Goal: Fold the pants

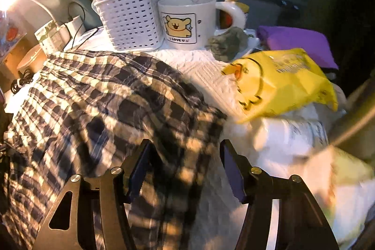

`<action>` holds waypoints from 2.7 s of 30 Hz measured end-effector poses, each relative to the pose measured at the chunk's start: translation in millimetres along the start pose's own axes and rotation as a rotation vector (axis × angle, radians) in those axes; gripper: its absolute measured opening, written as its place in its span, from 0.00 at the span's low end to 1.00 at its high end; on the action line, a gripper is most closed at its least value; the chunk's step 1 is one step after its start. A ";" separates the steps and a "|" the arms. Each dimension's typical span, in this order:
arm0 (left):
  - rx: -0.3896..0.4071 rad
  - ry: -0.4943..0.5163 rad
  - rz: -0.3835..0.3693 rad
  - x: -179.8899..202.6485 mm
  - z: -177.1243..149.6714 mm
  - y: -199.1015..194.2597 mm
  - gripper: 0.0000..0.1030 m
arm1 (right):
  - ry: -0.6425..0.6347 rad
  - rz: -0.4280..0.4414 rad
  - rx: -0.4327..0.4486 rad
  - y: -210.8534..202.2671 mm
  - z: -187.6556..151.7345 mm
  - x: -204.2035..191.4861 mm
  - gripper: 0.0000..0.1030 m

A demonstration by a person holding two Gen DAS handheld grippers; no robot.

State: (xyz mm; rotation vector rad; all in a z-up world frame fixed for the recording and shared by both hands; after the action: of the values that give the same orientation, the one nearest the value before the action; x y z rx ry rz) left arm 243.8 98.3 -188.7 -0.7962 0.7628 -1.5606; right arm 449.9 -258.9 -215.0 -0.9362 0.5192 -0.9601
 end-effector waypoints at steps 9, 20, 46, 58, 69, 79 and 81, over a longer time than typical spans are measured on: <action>0.020 0.030 0.090 -11.0 18.7 17.5 0.03 | -0.030 -0.151 0.052 10.4 40.3 13.7 0.07; 0.084 -0.039 0.088 -19.7 43.4 -4.0 0.22 | -0.016 -0.160 0.083 2.8 46.8 10.2 0.36; 0.052 -0.178 -0.137 11.2 -107.7 -114.7 0.73 | 0.067 -0.082 0.177 -129.9 -142.0 -38.8 0.81; 0.038 -0.163 -0.156 30.8 -143.3 -99.6 0.32 | 0.110 -0.139 0.199 -156.9 -175.8 -34.6 0.81; 0.166 -0.139 -0.142 34.5 -128.7 -128.4 0.02 | 0.025 -0.144 0.192 -162.7 -188.5 -36.0 0.58; 0.309 -0.114 -0.165 40.2 -115.0 -162.4 0.02 | -0.173 -0.100 0.158 -122.8 -169.3 -64.7 0.88; 0.321 -0.108 -0.163 41.7 -113.9 -165.4 0.02 | -0.183 -0.071 0.156 -117.0 -167.0 -67.3 0.87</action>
State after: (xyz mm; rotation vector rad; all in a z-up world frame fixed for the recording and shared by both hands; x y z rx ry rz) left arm 54.3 81.8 -111.9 -0.7100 0.3621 -1.7155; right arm 239.9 -302.2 -203.1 -0.8955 0.2546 -0.9536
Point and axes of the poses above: each gripper's, at about its wrist camera, not at the fingertips, and y roughly the way its jaws point, x to its right, z to its top, the point moved 4 cm from there along y, roughly the way its jaws point, and after that the axes turned 10 degrees about -y, right-handed, at the moved point
